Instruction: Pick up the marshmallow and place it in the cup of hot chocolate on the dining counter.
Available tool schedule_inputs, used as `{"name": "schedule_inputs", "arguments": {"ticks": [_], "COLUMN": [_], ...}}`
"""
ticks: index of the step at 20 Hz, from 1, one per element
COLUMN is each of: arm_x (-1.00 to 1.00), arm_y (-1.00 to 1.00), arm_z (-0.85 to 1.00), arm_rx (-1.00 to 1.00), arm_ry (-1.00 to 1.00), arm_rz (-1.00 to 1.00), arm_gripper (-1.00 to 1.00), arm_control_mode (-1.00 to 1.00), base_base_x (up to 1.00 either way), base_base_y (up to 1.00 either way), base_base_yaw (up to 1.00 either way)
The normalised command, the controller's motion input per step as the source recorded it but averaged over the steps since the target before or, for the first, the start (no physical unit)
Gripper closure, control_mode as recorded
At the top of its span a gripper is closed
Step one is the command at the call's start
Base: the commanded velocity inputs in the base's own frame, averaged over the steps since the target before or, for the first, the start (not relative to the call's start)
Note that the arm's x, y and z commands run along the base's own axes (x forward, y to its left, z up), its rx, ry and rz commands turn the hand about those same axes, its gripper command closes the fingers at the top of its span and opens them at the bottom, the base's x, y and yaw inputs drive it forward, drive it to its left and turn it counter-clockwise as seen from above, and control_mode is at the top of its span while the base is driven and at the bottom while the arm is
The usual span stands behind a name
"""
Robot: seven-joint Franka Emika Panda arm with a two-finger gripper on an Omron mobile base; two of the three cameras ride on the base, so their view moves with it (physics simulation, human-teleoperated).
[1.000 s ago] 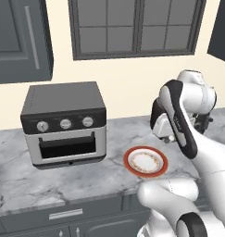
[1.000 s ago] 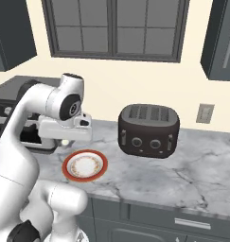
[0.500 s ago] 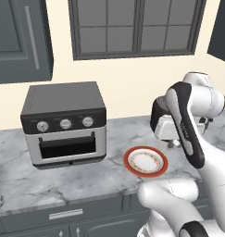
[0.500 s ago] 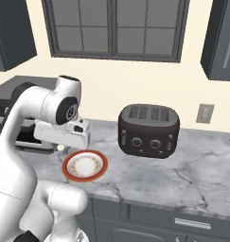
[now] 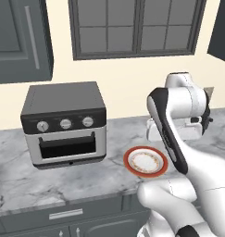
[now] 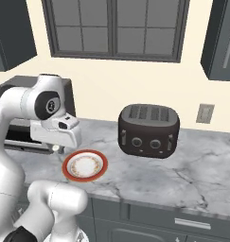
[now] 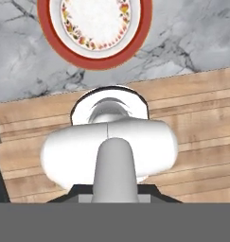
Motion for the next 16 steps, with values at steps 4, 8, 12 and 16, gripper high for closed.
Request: {"name": "schedule_inputs", "arguments": {"ticks": [4, 8, 12, 16], "arm_x": [-0.11, -0.12, -0.21, 0.0], "arm_y": [0.0, 0.02, -0.01, 0.0], "arm_z": [0.2, 0.1, 0.02, 0.0], "arm_rx": [-0.01, 0.0, 0.0, 0.0], "arm_ry": [-0.04, -0.08, -0.03, 0.0], "arm_rz": [0.0, 0.0, -0.01, 0.0], "arm_gripper": [1.0, 1.0, 1.0, 1.0], "arm_control_mode": [-1.0, -1.0, 1.0, 1.0], "base_base_x": [0.0, 0.0, -0.16, -0.68], "base_base_y": [0.0, 0.0, -0.08, -0.68], "base_base_yaw": [0.0, 0.0, -0.02, -0.14]}}
